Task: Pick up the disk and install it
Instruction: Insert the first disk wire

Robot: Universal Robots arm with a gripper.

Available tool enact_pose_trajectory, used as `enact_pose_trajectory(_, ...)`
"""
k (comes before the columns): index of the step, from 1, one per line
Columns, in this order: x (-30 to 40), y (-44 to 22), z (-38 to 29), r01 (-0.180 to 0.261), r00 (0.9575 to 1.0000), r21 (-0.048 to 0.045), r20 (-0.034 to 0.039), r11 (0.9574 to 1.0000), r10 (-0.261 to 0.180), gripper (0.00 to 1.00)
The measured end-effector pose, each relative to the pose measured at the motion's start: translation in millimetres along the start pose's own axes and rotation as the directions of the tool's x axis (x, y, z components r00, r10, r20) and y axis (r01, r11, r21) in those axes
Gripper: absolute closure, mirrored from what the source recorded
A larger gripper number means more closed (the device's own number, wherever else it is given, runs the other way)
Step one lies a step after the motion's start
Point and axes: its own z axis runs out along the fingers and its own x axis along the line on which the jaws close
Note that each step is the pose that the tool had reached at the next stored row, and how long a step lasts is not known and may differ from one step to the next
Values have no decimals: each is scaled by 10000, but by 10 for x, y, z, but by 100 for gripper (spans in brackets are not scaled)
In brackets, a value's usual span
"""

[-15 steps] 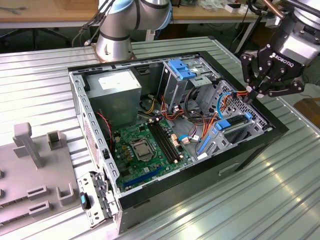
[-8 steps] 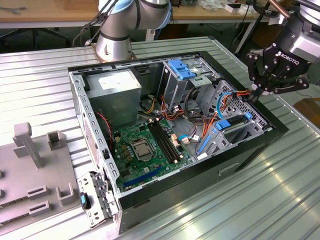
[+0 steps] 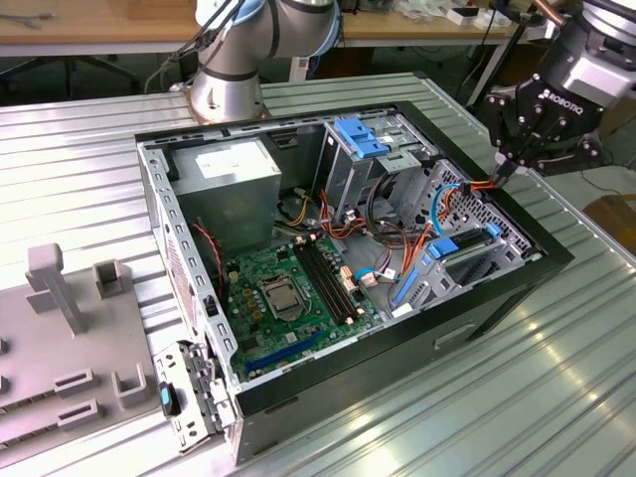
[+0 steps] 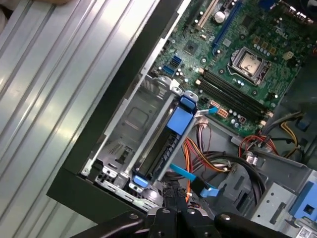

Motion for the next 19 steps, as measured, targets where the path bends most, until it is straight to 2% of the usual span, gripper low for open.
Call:
enact_pose_trajectory(2,-52,-34,18,37,10000,-1,1,10000,-37,89)
enact_pose_trajectory(6,-87,-56,50,916,9958,-34,24,9958,-916,89)
enact_pose_trajectory(8,-109,-76,63,1033,9946,-38,28,9946,-1033,89)
enact_pose_trajectory(9,-108,-109,66,1040,9946,-58,43,9946,-1040,89)
enact_pose_trajectory(12,-64,-186,69,997,9950,-92,65,9950,-997,89)
enact_pose_trajectory(13,-40,-226,71,972,9952,-90,64,9952,-972,89)
enact_pose_trajectory(19,46,-367,76,910,9958,-89,61,9958,-909,89)
